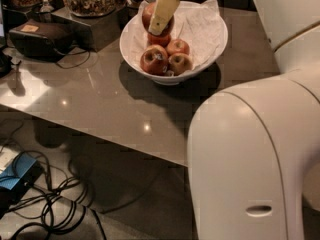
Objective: Pick apple from white bowl
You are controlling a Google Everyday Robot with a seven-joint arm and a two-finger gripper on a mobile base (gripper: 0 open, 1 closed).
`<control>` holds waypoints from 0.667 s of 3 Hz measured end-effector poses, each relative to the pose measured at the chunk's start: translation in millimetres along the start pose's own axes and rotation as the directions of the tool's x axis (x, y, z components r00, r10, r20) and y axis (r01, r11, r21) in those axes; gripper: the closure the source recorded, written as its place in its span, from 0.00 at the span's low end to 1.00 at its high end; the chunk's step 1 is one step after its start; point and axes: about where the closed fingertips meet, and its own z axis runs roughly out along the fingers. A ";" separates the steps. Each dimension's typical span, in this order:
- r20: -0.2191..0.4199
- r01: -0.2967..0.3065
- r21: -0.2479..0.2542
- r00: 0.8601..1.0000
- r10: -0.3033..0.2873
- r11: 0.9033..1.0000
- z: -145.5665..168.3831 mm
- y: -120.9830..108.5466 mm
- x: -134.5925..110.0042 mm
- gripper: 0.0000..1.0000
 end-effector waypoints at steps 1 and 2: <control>0.022 -0.009 -0.034 1.000 0.010 0.999 -4.7 11.4 7.5 1.00; 0.056 -0.014 -0.069 0.998 0.018 0.998 -8.7 22.9 15.9 1.00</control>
Offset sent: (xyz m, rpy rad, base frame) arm -0.0774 -0.0434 -0.0106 0.0454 0.1906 0.0757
